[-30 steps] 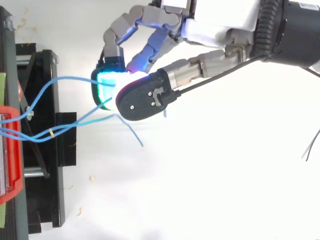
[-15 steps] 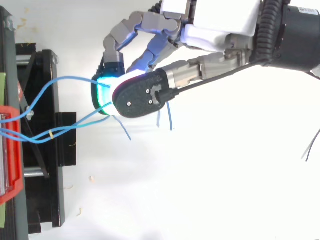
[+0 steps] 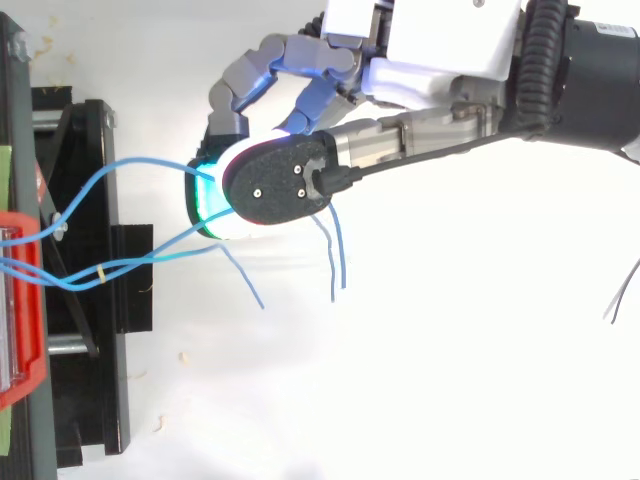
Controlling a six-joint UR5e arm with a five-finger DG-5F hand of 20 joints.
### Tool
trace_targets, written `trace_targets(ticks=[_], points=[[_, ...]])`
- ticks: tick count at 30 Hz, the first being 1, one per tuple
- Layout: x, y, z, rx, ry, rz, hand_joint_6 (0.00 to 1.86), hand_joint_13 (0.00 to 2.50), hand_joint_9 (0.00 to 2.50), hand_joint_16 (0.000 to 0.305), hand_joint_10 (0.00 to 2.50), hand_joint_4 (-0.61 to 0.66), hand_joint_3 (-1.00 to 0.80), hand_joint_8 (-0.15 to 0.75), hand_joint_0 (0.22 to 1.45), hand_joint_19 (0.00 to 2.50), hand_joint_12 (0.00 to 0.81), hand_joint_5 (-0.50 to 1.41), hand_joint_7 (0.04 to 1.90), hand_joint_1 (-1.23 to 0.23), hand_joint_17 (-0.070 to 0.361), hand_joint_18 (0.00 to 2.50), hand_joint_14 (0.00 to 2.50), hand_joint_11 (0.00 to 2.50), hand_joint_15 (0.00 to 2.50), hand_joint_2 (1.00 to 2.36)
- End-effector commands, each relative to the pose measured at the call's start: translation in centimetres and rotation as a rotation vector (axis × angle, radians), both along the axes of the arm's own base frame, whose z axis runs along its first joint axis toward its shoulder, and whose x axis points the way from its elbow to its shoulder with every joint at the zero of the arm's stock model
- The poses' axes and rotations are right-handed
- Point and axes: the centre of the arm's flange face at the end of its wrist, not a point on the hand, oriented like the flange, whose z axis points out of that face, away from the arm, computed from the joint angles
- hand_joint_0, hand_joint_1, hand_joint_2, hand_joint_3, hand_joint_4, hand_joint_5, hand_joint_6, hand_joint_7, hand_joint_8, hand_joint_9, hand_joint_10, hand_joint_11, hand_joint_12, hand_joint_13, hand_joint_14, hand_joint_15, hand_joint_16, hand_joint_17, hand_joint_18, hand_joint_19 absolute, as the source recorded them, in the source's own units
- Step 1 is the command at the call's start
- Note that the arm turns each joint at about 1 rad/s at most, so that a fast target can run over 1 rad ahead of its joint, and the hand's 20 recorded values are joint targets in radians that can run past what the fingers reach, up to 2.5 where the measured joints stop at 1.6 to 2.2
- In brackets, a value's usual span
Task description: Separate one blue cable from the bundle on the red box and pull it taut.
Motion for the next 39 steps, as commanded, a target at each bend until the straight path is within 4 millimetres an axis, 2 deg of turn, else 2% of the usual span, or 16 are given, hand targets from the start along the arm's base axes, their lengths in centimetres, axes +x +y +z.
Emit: trace_targets(ticks=[1,4,11,13,14,16,21,26,30,34,37,39], points=[[-0.02,0.13,-0.05,0.002,0.003,0.001,0.9,0.77,0.98,0.057,0.02,0.09,-0.5,0.261,0.42,0.51,0.38,-0.13,0.86,-0.53,0.128,0.61,0.02,0.46,0.44,1.0],[-0.06,0.12,-0.08,0.002,0.006,0.001,0.91,0.76,0.93,0.056,0.02,0.08,-0.5,0.247,0.43,0.51,0.373,-0.14,0.85,-0.62,0.125,0.6,0.02,0.48,0.44,1.0],[-0.08,0.12,-0.05,0.009,0.008,0.0,0.91,0.74,0.91,0.053,0.02,0.07,-0.5,0.235,0.45,0.51,0.357,-0.15,0.86,-0.7,0.119,0.58,0.02,0.49,0.43,1.0],[-0.15,0.12,-0.14,0.01,0.012,0.0,0.91,0.72,0.9,0.047,0.02,0.05,-0.48,0.211,0.53,0.53,0.332,-0.15,0.91,-0.72,0.107,0.55,0.02,0.5,0.44,1.0],[-0.15,0.12,-0.14,0.01,0.012,0.0,0.91,0.72,0.9,0.047,0.02,0.05,-0.46,0.212,0.52,0.53,0.332,-0.15,0.91,-0.72,0.107,0.55,0.02,0.5,0.44,1.0],[-0.15,0.12,-0.14,0.01,0.012,0.0,0.92,0.72,0.9,0.044,0.02,0.03,-0.27,0.2,0.59,0.54,0.319,-0.15,0.97,-0.74,0.1,0.54,0.02,0.51,0.44,1.02],[-0.13,0.14,-0.08,0.01,0.013,0.002,0.94,0.72,0.9,0.044,0.02,-0.03,-0.18,0.201,0.61,0.53,0.316,-0.15,0.96,-0.76,0.099,0.55,0.02,0.51,0.45,1.02],[-0.15,0.25,-0.15,0.01,0.014,0.003,0.95,0.71,0.87,0.044,0.02,-0.05,-0.27,0.185,0.65,0.5,0.312,-0.16,0.89,-0.78,0.099,0.56,0.02,0.51,0.44,1.02],[-0.15,0.25,-0.15,0.01,0.014,0.003,0.94,0.7,0.85,0.044,0.02,-0.09,-0.5,0.169,0.69,0.46,0.302,-0.16,0.84,-0.83,0.099,0.56,0.02,0.49,0.42,1.0],[-0.19,0.06,-0.17,0.012,0.015,0.004,0.94,0.71,0.85,0.042,0.02,-0.17,-0.5,0.155,0.7,0.42,0.296,-0.17,0.86,-0.86,0.095,0.59,0.02,0.49,0.39,1.0],[-0.27,0.13,-0.23,0.012,0.023,0.012,0.95,0.72,0.85,0.042,0.02,-0.15,-0.5,0.152,0.69,0.42,0.294,-0.17,0.82,-0.87,0.095,0.6,0.02,0.5,0.39,1.0],[-0.27,0.15,-0.23,0.013,0.023,0.014,0.94,0.72,0.88,0.042,0.02,-0.06,-0.5,0.16,0.61,0.44,0.294,-0.16,0.84,-0.86,0.095,0.59,0.02,0.51,0.4,1.0]])
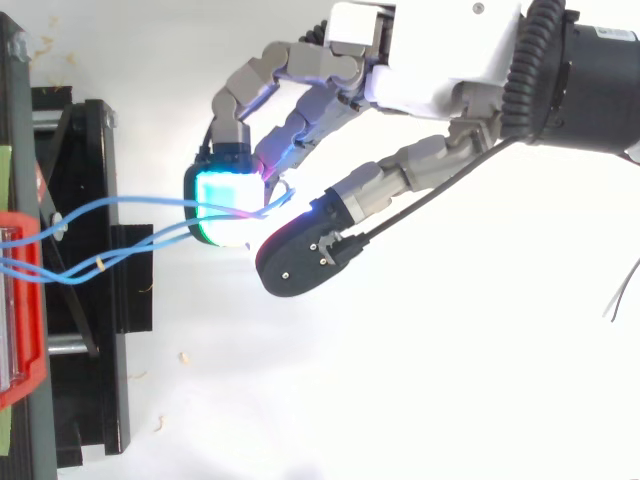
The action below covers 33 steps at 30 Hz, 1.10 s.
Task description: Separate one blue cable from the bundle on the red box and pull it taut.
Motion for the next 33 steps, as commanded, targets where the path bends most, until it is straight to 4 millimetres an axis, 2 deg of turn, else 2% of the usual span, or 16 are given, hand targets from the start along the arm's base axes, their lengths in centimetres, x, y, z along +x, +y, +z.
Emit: trace_targets(ticks=[1,3,6,11,14,19,23,27,33], points=[[-0.03,0.05,-0.04,0.001,0.003,0.004,0.94,0.73,0.88,0.042,0.02,-0.03,-0.5,0.161,0.6,0.45,0.298,-0.16,0.84,-0.87,0.095,0.6,0.02,0.51,0.4,1.0],[0.0,0.05,0.03,0.001,0.002,0.004,0.93,0.75,0.92,0.047,0.02,0.02,-0.5,0.187,0.49,0.45,0.318,-0.14,0.84,-0.83,0.105,0.63,0.02,0.5,0.41,1.0],[-0.05,0.05,-0.05,0.001,0.005,0.004,0.93,0.78,0.96,0.053,0.02,0.05,-0.5,0.229,0.42,0.46,0.35,-0.14,0.82,-0.73,0.119,0.67,0.02,0.49,0.42,1.0],[-0.06,-0.02,-0.05,0.009,0.004,0.006,0.92,0.79,0.97,0.056,0.01,0.06,-0.5,0.238,0.41,0.48,0.365,-0.13,0.83,-0.64,0.125,0.67,0.02,0.49,0.42,1.0],[-0.06,0.0,-0.05,0.012,0.004,0.007,0.92,0.78,0.97,0.056,0.02,0.05,-0.5,0.242,0.41,0.48,0.365,-0.13,0.84,-0.65,0.126,0.66,0.02,0.48,0.43,1.0],[-0.03,0.0,0.02,0.012,0.002,0.007,0.91,0.75,0.94,0.047,0.02,0.02,-0.5,0.21,0.53,0.52,0.325,-0.14,0.9,-0.71,0.105,0.59,0.02,0.51,0.44,1.0],[-0.08,-0.12,-0.05,0.011,0.004,0.006,0.91,0.74,0.93,0.045,0.02,0.0,-0.35,0.198,0.59,0.53,0.313,-0.15,0.92,-0.74,0.1,0.58,0.02,0.5,0.44,1.01],[-0.08,-0.12,-0.05,0.012,0.004,0.006,0.93,0.74,0.93,0.045,0.02,-0.03,-0.24,0.199,0.58,0.55,0.311,-0.16,0.91,-0.73,0.101,0.58,0.02,0.5,0.45,1.02],[-0.09,-0.12,-0.06,0.012,0.005,0.006,0.93,0.74,0.94,0.049,0.02,-0.04,-0.17,0.216,0.55,0.58,0.332,-0.15,0.92,-0.65,0.11,0.54,0.02,0.49,0.46,1.02]])
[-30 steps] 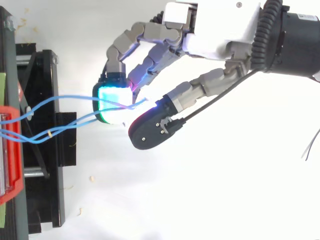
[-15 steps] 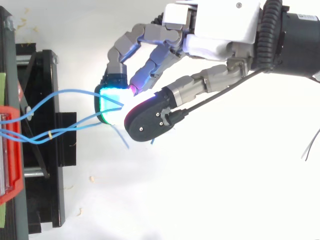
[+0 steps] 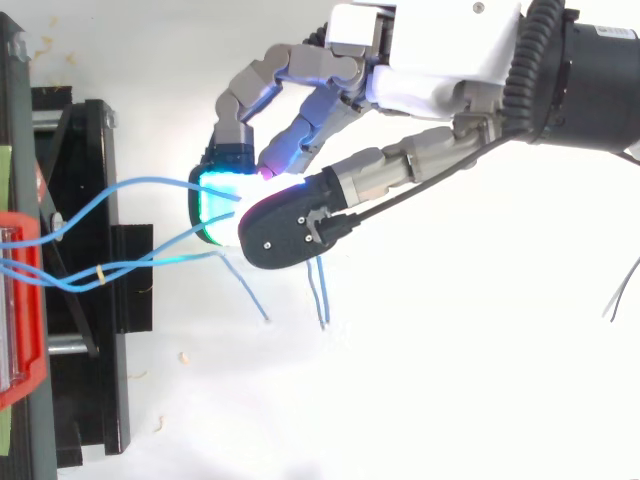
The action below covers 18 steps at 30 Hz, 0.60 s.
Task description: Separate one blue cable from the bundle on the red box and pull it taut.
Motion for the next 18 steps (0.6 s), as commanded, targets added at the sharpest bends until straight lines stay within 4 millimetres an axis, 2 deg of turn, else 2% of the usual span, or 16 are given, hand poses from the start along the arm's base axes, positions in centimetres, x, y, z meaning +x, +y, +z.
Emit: trace_targets(ticks=[1,5,10,18], points=[[-0.02,0.0,-0.02,0.0,0.001,0.0,0.93,0.74,0.94,0.053,0.02,-0.03,-0.16,0.227,0.55,0.57,0.349,-0.15,0.9,-0.63,0.119,0.55,0.02,0.48,0.45,1.01],[-0.05,0.0,-0.05,0.004,0.004,-0.001,0.93,0.74,0.93,0.056,0.02,-0.04,-0.13,0.24,0.56,0.56,0.365,-0.15,0.88,-0.61,0.126,0.57,0.02,0.47,0.45,1.01],[-0.1,-0.01,-0.08,0.007,0.008,-0.001,0.94,0.69,0.85,0.045,0.02,-0.09,-0.12,0.198,0.61,0.54,0.312,-0.17,0.91,-0.72,0.102,0.51,0.02,0.5,0.44,1.02],[-0.19,0.05,-0.15,0.008,0.016,0.005,0.97,0.74,0.94,0.041,0.02,-0.23,-0.43,0.162,0.74,0.48,0.293,-0.15,1.0,-0.82,0.093,0.59,0.02,0.57,0.43,1.01]])
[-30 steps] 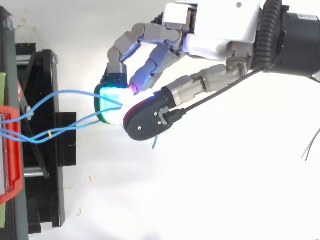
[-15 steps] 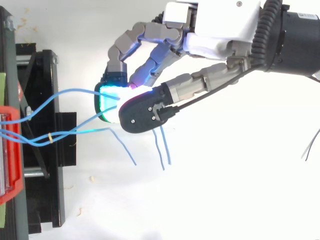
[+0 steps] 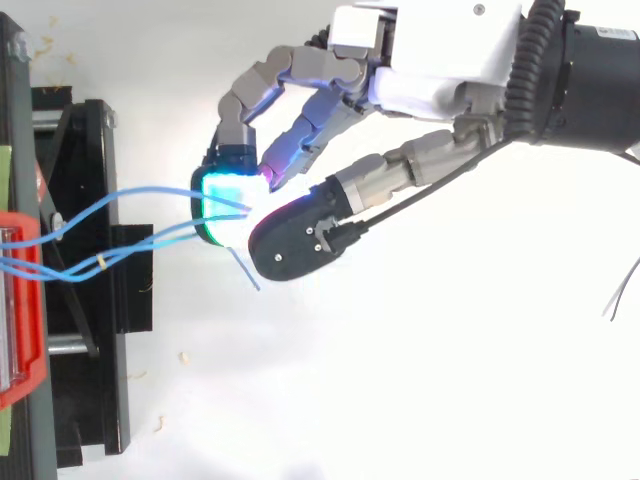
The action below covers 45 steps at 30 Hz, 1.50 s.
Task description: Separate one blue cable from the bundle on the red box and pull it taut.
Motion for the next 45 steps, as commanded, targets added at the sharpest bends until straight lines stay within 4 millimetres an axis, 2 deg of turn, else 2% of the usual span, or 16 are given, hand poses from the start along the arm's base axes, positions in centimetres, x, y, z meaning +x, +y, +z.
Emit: trace_targets(ticks=[1,5,10,12,14,15,20,29,31,36,39,43,45], points=[[-0.04,0.04,0.06,0.001,0.001,0.004,0.97,0.75,0.95,0.041,0.02,-0.27,-0.46,0.162,0.74,0.49,0.291,-0.15,1.02,-0.83,0.092,0.59,0.02,0.57,0.42,1.0],[-0.02,0.04,-0.05,0.001,0.002,0.004,0.97,0.77,1.0,0.039,0.02,-0.28,-0.5,0.166,0.7,0.48,0.28,-0.14,1.0,-0.83,0.088,0.61,0.02,0.57,0.44,1.0],[-0.04,-0.05,-0.05,0.001,0.002,0.004,0.96,0.8,1.04,0.039,0.02,-0.15,-0.5,0.17,0.63,0.51,0.285,-0.13,0.97,-0.79,0.087,0.62,0.02,0.58,0.46,1.0],[-0.03,-0.04,-0.05,0.001,0.002,0.006,0.95,0.8,1.04,0.04,0.02,-0.12,-0.5,0.163,0.57,0.53,0.298,-0.12,0.91,-0.68,0.091,0.62,0.02,0.58,0.47,1.0],[0.0,-0.04,0.02,0.001,0.001,0.006,0.93,0.8,1.05,0.041,0.02,-0.1,-0.5,0.168,0.55,0.55,0.3,-0.11,0.95,-0.62,0.093,0.62,0.02,0.56,0.48,1.0],[-0.05,-0.04,0.06,0.001,0.001,0.006,0.93,0.81,1.05,0.043,0.02,-0.09,-0.5,0.178,0.55,0.56,0.309,-0.11,0.96,-0.53,0.096,0.61,0.02,0.55,0.49,1.0],[-0.03,-0.04,-0.05,0.001,0.002,0.006,0.91,0.79,1.05,0.045,0.02,-0.07,-0.46,0.19,0.54,0.59,0.316,-0.11,1.0,-0.46,0.101,0.57,0.02,0.54,0.49,1.0],[-0.05,-0.04,0.06,0.001,0.001,0.006,0.9,0.78,1.03,0.049,0.02,-0.04,-0.44,0.207,0.5,0.59,0.333,-0.11,0.98,-0.52,0.11,0.56,0.02,0.53,0.49,1.01],[-0.03,-0.04,-0.05,0.001,0.002,0.006,0.89,0.78,1.02,0.048,0.02,-0.03,-0.41,0.206,0.51,0.6,0.327,-0.11,1.0,-0.6,0.107,0.55,0.02,0.53,0.49,1.01],[-0.02,-0.13,0.02,0.002,0.001,0.006,0.92,0.76,0.97,0.045,0.02,-0.02,-0.2,0.194,0.57,0.58,0.312,-0.14,1.0,-0.73,0.101,0.54,0.02,0.55,0.5,1.02],[-0.07,-0.14,0.06,0.003,0.0,0.006,0.94,0.77,0.95,0.047,0.02,-0.04,-0.12,0.205,0.59,0.57,0.324,-0.15,0.96,-0.76,0.107,0.57,0.02,0.55,0.48,1.02],[-0.05,-0.14,-0.05,0.002,0.002,0.006,0.95,0.74,0.91,0.044,0.02,-0.09,-0.16,0.185,0.62,0.55,0.304,-0.17,0.94,-0.76,0.1,0.54,0.02,0.56,0.48,1.02],[-0.07,-0.25,-0.05,0.003,0.002,0.004,0.95,0.73,0.89,0.044,0.02,-0.1,-0.23,0.186,0.65,0.54,0.303,-0.17,0.9,-0.77,0.1,0.55,0.02,0.55,0.47,1.02]])
